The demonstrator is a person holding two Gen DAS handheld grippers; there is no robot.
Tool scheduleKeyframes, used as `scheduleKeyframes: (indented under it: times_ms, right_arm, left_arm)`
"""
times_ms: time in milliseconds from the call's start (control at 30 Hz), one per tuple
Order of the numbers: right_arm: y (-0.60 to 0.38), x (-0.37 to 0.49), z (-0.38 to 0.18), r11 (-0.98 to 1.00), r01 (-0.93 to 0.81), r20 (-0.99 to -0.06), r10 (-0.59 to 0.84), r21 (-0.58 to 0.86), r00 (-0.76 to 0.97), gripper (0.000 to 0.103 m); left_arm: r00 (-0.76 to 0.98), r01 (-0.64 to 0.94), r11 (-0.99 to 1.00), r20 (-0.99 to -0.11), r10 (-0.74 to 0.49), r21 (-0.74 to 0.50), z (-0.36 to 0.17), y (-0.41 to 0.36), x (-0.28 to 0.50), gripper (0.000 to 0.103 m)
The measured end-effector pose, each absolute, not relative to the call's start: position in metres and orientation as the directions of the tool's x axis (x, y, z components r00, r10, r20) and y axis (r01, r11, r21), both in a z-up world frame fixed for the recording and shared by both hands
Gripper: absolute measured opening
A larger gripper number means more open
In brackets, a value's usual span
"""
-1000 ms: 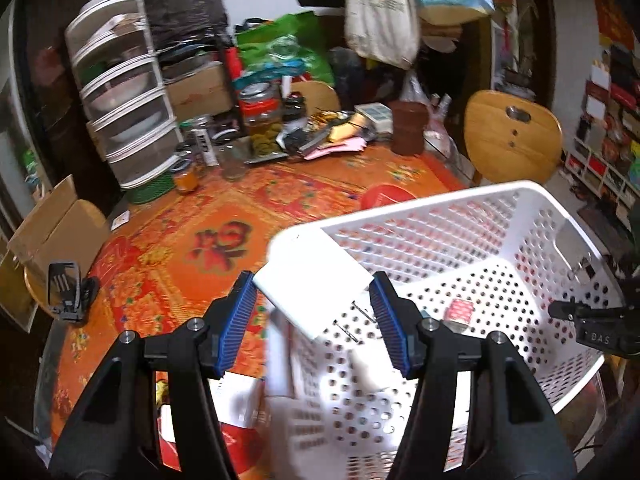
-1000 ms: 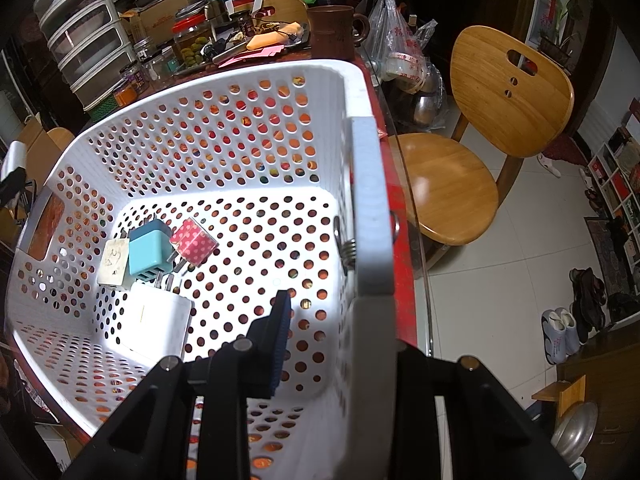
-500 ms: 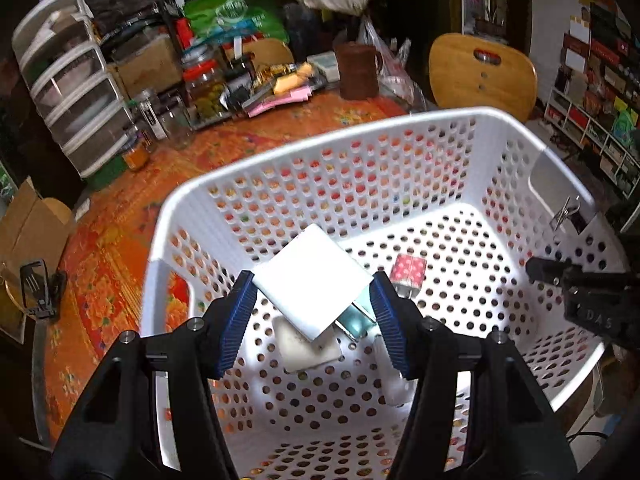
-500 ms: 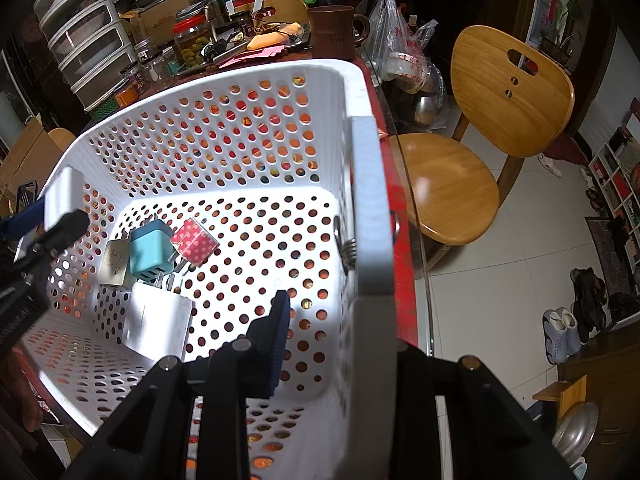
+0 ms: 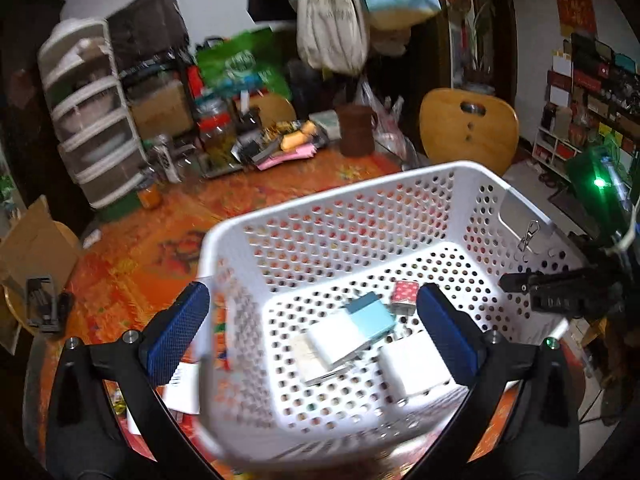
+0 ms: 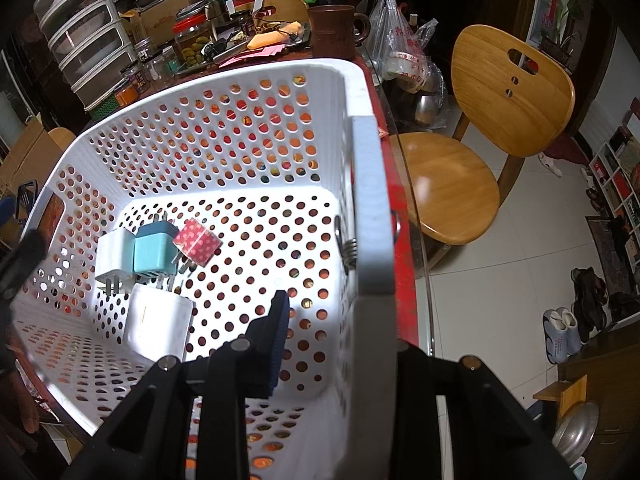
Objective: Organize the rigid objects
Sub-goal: 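Carry the white square adapter into the basket and open the left tool, then grasp the yellow-and-black toy car with the left tool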
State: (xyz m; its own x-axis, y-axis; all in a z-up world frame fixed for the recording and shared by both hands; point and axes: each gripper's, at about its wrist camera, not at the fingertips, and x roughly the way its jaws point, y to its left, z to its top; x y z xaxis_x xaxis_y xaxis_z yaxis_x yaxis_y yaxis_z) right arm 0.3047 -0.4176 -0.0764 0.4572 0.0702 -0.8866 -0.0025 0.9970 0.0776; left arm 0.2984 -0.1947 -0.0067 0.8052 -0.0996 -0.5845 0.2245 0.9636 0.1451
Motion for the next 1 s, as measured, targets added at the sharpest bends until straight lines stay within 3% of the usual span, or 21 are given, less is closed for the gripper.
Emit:
scheduleKeyframes:
  times_ms: [67,233,467,700,1000]
  right_arm:
    - [-0.417,0.304,-0.077,0.997,-0.004,-0.886,0.070,0.077,0.458,0.030]
    - [-0.417,0.304,-0.077,0.997,-0.005,-0.886,0.071,0.077,0.458,0.030]
    - [-0.417,0.303,-0.078,0.997,-0.005,-0.883,0.071,0.078,0.463,0.030]
    - [-0.418,0.304,-0.078,0.997,-0.003,-0.883,0.072,0.080,0.464,0.030]
    - [-0.419,0.304,-0.079,0.997,-0.008,-0.885,0.073,0.078,0.459,0.030]
  left_arm:
    - [0.829,0.189,0.971,-0.554,-0.080,0.143,-0.002,-0.173,0.284,0.102]
    - [0.808,0.112,0.992,-0.586,-0.055,0.062,-0.004,-0.081,0.266,0.102]
    - [0.688,-0.152,0.988,-0.717,0.115,0.012,-0.065,0.076,0.277,0.102]
    - [0.614,-0.148,0.989,-0.786,0.074,-0.022,-0.112,0.119,0.296,0.099]
    - [0.554,-0.125,0.990,-0.832,0.019,-0.061,-0.146,0.111,0.322,0.063]
